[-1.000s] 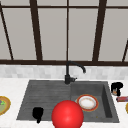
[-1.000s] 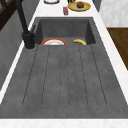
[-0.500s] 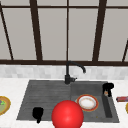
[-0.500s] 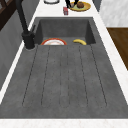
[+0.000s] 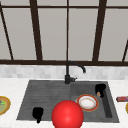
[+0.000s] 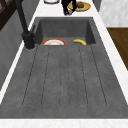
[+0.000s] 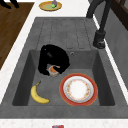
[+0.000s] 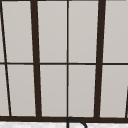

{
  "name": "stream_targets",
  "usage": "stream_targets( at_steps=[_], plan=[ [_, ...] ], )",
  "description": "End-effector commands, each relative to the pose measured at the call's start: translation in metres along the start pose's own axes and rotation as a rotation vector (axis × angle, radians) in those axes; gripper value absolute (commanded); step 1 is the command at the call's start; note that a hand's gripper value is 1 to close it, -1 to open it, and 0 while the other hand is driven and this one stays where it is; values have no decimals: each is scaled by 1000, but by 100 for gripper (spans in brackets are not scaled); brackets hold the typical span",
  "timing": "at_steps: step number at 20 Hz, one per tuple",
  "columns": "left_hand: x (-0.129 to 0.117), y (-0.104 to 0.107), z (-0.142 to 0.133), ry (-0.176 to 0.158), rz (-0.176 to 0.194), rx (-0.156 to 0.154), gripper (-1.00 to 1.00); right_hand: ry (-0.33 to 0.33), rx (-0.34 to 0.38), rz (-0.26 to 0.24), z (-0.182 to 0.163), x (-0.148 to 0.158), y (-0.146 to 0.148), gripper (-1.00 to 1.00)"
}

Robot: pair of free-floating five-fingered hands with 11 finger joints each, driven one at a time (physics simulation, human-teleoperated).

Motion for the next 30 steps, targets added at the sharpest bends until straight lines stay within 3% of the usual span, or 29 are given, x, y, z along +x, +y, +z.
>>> stream_targets(
  at_steps=[1,13,16,19,25,27,30],
  plan=[
    [0,0,0,0,0,0,0,29,-8,-36,-27,7,2,100],
    [0,0,0,0,0,0,0,18,19,-93,-145,2,38,100],
    [0,0,0,0,0,0,0,69,5,-115,-159,-2,57,100],
    [0,0,0,0,0,0,0,124,-21,-49,-167,17,81,100],
    [0,0,0,0,0,0,0,186,-112,-11,-173,55,134,100],
    [0,0,0,0,0,0,0,223,-99,-21,-187,60,144,100],
    [0,0,0,0,0,0,0,217,-45,-90,-222,44,152,100]
  ],
)
